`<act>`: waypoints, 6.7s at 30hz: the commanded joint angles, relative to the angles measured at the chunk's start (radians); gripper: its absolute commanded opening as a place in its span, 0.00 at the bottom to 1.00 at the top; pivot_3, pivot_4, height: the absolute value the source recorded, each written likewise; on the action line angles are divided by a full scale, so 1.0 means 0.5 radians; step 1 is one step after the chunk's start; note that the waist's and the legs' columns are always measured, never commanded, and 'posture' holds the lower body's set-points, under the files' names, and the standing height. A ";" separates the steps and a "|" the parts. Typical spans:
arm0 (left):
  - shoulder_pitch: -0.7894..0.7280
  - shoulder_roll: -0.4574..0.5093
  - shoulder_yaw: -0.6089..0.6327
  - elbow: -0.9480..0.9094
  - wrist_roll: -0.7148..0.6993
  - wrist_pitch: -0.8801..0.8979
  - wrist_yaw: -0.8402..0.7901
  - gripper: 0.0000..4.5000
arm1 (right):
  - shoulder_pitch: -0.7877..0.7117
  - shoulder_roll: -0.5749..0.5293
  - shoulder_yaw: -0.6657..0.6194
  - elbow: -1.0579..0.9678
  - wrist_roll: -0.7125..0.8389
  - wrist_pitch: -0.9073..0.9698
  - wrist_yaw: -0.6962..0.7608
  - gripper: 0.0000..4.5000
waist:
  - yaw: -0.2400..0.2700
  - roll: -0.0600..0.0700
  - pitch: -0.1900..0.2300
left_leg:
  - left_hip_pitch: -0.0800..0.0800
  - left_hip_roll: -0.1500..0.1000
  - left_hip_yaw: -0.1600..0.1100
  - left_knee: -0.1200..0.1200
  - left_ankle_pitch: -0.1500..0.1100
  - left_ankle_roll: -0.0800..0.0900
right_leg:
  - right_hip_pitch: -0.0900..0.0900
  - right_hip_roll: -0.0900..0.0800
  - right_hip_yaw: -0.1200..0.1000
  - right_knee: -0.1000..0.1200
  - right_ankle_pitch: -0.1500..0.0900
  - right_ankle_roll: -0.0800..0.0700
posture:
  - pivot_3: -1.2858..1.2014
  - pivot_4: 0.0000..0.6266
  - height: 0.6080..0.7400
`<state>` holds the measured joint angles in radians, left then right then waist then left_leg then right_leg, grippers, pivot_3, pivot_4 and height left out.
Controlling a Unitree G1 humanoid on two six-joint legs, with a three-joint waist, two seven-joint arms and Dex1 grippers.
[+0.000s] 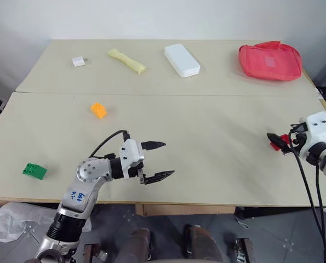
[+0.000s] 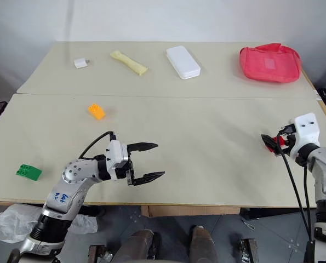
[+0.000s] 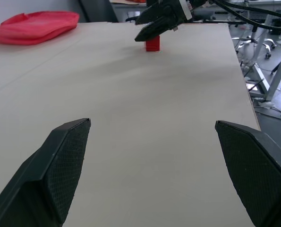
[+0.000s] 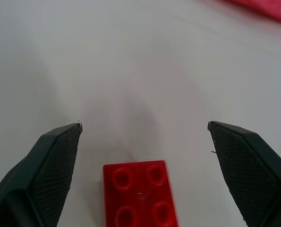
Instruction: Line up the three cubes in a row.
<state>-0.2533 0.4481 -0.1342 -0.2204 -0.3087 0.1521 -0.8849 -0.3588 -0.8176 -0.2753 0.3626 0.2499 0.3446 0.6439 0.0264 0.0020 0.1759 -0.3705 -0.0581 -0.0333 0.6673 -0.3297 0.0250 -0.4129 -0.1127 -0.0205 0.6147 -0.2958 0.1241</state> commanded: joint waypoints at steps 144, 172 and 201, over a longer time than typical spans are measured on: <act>-1.113 0.136 -0.108 1.946 0.304 -0.683 -0.869 0.33 | 0.588 0.454 0.450 -1.245 0.296 -0.816 0.743 1.00 | -0.019 -0.011 -0.001 | -0.004 0.001 -0.004 0.027 -0.017 0.005 | 0.005 0.004 -0.045 0.015 -0.001 -0.003 | 0.52 0.24 1.00; 0.975 -0.034 1.656 0.334 -0.284 -0.250 0.606 1.00 | 0.032 0.841 0.674 -0.986 0.347 -0.855 0.748 1.00 | -0.017 -0.011 0.001 | -0.002 0.003 -0.018 0.028 -0.022 0.002 | 0.010 -0.004 -0.030 0.010 -0.004 -0.008 | 0.52 0.24 1.00; -0.728 -0.612 0.900 0.854 0.298 0.583 2.308 1.00 | -0.029 0.787 0.634 -1.026 0.391 -0.784 0.718 1.00 | -0.010 -0.013 0.000 | -0.003 0.002 -0.016 0.030 -0.021 -0.003 | 0.005 0.004 -0.049 0.021 -0.004 -0.008 | 0.52 0.24 1.00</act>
<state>-0.5854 0.1375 0.3138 0.1893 -0.1816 0.4843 0.2478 -0.3772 -0.4206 0.0566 -0.0996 0.4220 -0.0538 1.0103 0.0216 -0.0043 0.1759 -0.3720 -0.0570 -0.0412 0.6824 -0.3399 0.0234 -0.4105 -0.1106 -0.0455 0.6249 -0.2976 0.1202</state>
